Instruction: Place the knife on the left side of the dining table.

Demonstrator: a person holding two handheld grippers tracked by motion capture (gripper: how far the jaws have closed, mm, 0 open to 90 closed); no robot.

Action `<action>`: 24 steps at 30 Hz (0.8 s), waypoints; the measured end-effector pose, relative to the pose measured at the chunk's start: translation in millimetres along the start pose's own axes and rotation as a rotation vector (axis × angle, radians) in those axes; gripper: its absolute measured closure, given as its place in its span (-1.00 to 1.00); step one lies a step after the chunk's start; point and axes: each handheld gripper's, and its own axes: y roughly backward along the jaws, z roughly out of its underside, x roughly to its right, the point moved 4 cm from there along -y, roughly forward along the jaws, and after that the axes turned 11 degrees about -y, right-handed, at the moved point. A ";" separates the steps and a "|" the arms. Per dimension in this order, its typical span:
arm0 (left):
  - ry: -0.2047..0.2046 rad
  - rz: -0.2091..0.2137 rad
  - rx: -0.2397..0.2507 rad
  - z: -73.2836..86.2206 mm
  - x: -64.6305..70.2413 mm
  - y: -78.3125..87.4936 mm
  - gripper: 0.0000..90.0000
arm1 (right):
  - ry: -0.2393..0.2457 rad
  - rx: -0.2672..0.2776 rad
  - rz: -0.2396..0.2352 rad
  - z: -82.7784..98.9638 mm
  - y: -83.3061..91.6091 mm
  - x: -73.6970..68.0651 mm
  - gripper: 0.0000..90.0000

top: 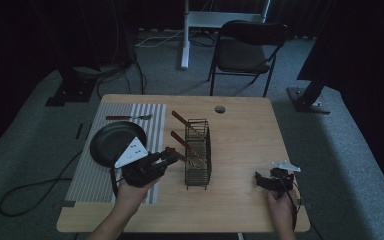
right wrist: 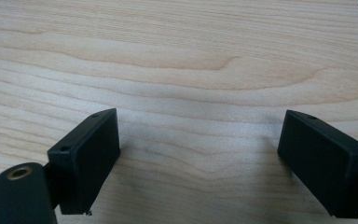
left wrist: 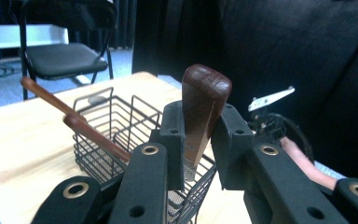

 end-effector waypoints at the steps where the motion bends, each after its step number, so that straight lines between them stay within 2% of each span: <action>1: 0.000 0.000 0.000 0.0 0.0 0.0 0.70 | 0.000 0.000 0.000 0.0 0.0 0.0 -0.74; 2: -0.011 -0.011 0.019 -6.4 -2.1 11.4 0.70 | 0.000 0.000 0.000 0.0 0.0 0.0 -0.74; 12: -0.015 -0.056 0.065 -18.0 -16.3 46.5 0.70 | 0.000 0.000 0.000 0.0 0.0 0.0 -0.74; 19: -0.009 -0.101 0.054 -10.7 -32.5 71.0 0.70 | -0.001 0.000 0.000 0.0 0.0 -0.1 -0.74; 24: 0.014 -0.133 0.033 0.6 -42.6 77.7 0.70 | 0.000 0.000 0.000 0.0 0.0 0.0 -0.74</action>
